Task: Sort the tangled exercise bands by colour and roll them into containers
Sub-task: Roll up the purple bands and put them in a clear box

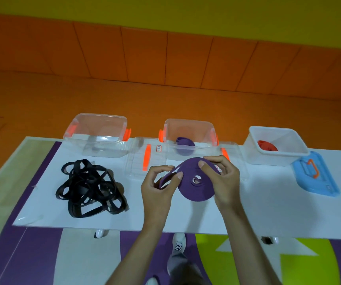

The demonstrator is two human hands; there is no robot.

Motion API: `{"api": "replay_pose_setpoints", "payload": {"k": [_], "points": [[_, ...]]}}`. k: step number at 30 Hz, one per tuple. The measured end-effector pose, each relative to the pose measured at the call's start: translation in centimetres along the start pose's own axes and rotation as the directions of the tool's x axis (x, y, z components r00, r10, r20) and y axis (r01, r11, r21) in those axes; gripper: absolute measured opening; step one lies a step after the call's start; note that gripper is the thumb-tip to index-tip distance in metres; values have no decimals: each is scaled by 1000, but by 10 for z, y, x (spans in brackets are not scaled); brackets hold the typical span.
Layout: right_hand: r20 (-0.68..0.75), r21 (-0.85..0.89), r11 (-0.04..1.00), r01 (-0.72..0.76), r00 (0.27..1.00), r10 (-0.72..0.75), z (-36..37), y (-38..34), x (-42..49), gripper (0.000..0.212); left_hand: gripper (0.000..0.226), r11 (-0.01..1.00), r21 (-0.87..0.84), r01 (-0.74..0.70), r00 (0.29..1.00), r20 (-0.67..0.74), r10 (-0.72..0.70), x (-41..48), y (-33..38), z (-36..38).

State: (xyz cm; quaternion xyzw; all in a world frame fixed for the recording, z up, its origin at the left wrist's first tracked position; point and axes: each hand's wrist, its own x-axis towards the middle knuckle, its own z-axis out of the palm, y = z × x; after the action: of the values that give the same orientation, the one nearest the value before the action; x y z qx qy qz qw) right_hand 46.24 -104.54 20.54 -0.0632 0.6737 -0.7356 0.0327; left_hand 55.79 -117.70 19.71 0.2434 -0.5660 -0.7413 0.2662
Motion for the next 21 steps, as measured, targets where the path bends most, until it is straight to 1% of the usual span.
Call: {"api": "replay_pose_setpoints", "payload": {"k": [3,5,7,10,13,16,18,21], "points": [[-69,26,999,-23,997,25,3,13,30,17,27,998,-51,42,997,-61,-45,21,-13,18],[-125,46,998,-53,990,58,6,21,54,17,26,995,-68,72,994,-74,-77,37,-20,32],[-184,74,993,-87,978,100,8,27,80,16,28,991,-78,105,993,-55,-109,53,-26,46],[-239,77,991,-106,963,121,10,37,119,15,36,978,-98,182,982,-30,-185,79,-34,69],[-266,114,985,-132,951,158,12,49,151,16,40,964,-130,232,965,-92,-245,108,-44,92],[-277,166,970,-175,936,216,12,68,178,17,36,958,-140,251,942,-193,-275,141,-58,110],[-290,186,958,-217,920,264,11,81,197,18,35,951,-150,271,925,-232,-300,163,-69,119],[-268,118,948,-297,909,318,4,105,225,12,35,935,-138,326,897,-266,-353,199,-86,133]]}}
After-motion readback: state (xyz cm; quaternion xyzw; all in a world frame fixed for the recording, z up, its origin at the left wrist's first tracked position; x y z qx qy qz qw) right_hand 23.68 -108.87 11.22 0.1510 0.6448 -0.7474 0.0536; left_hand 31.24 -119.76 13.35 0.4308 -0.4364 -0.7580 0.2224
